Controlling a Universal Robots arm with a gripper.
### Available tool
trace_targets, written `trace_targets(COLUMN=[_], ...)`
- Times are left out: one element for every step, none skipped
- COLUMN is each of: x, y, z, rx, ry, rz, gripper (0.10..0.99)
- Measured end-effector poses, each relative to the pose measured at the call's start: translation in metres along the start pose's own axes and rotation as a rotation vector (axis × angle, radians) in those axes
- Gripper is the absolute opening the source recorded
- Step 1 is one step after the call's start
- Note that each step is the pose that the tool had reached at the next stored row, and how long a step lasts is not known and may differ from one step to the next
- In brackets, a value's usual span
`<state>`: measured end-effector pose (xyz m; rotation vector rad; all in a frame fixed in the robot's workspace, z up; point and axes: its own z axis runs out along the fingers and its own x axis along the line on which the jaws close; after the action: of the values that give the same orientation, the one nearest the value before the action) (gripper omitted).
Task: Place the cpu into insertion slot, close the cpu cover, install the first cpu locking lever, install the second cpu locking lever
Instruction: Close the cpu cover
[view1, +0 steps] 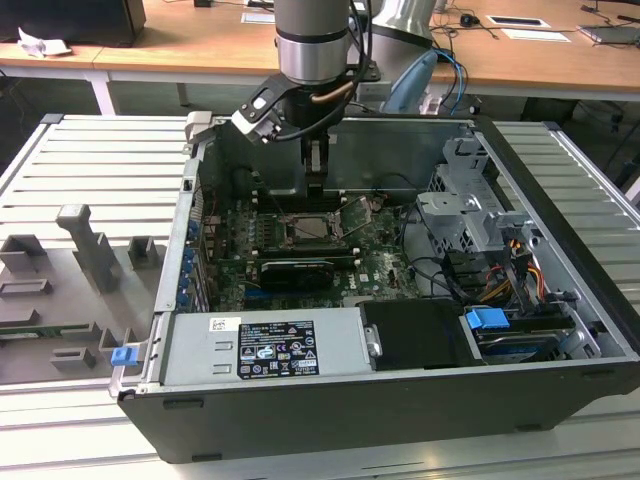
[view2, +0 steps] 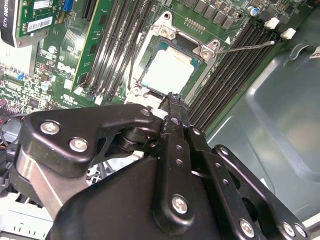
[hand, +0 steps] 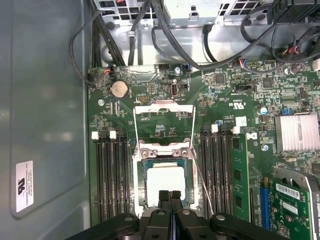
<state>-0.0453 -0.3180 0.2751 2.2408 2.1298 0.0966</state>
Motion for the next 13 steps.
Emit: trace_targets(x=[0.0000,0.0000,0.0001,0.0001,0.0002,0.0003,0.0004,0.0006,0.0007,0.0008,0.0009,0.0010,0.0011], y=[0.0001,0.0002,0.0003,0.0011,0.0021,0.0028,0.0034,0.0044,0.0052,0.0057,0.0065,0.0070,0.0074], z=[-0.0015,-0.0023,-0.0029,-0.0029,-0.0030,-0.0029,-0.0029,-0.0028,-0.0027,-0.0027,-0.0026,-0.0026,-0.0025], rx=[0.000,0.000,0.000,0.000,0.000,0.000,0.000,0.000,0.000,0.000,0.000,0.000,0.000], ry=[0.0000,0.0000,-0.0001,0.0002,0.0000,0.0000,0.0000,-0.0001,0.0000,0.0000,0.0000,0.0000,0.0000], rz=[0.000,0.000,0.000,0.000,0.000,0.000,0.000,0.000,0.000,0.000,0.000,0.000,0.000], gripper=[0.106,0.106,0.106,0.106,0.106,0.106,0.106,0.106,0.106,0.106,0.106,0.106,0.106])
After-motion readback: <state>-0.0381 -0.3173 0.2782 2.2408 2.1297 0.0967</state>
